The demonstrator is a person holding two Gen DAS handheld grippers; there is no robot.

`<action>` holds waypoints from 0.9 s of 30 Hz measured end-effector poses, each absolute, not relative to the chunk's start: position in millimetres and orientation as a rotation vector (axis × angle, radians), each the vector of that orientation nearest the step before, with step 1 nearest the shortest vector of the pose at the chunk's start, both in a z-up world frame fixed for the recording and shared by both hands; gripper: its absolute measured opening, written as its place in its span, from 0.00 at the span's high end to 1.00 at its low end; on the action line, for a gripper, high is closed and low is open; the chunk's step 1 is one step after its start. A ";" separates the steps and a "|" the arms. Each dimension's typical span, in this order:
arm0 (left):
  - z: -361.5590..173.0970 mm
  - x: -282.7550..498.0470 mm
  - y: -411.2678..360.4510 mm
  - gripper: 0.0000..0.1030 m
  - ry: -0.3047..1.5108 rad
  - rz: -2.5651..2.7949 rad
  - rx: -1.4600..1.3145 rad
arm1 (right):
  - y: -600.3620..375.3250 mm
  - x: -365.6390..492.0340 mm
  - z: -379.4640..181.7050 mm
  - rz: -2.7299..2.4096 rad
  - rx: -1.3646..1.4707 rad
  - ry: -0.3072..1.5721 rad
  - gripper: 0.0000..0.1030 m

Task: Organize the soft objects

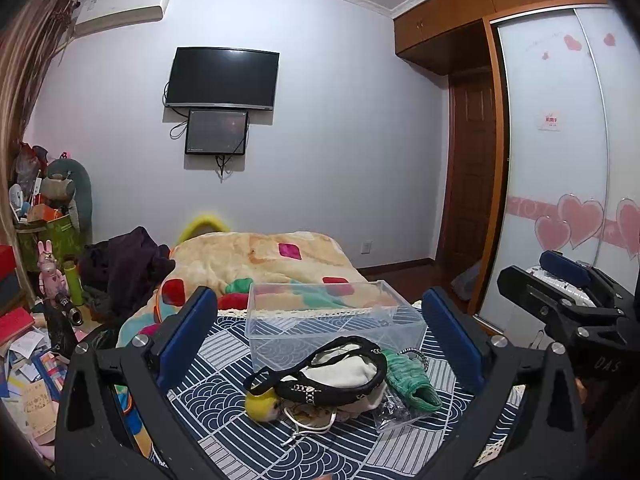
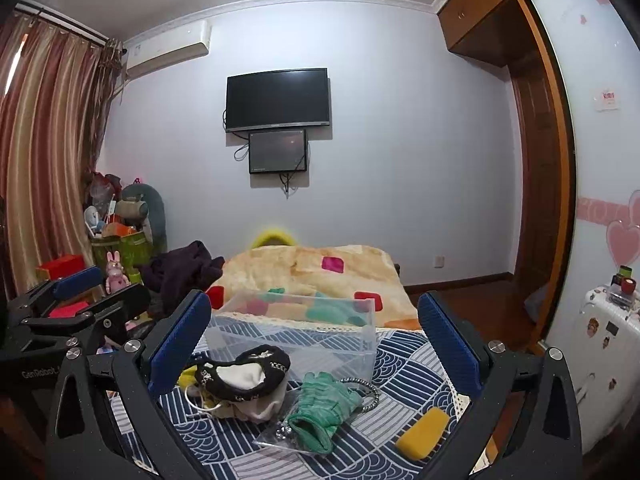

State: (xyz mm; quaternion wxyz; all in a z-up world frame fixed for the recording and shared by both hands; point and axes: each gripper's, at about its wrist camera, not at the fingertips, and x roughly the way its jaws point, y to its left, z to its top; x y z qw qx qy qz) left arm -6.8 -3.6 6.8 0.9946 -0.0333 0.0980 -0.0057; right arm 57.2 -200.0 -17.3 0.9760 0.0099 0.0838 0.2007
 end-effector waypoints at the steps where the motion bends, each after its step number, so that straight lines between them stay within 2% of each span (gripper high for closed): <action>1: 6.9 -6.7 -4.1 0.00 0.196 -0.011 -0.065 | -199.6 57.2 -17.0 0.405 0.019 0.168 0.00; 27: 8.1 -8.1 -5.7 0.00 0.188 -0.009 -0.061 | -199.0 56.3 -18.2 0.415 0.021 0.166 0.00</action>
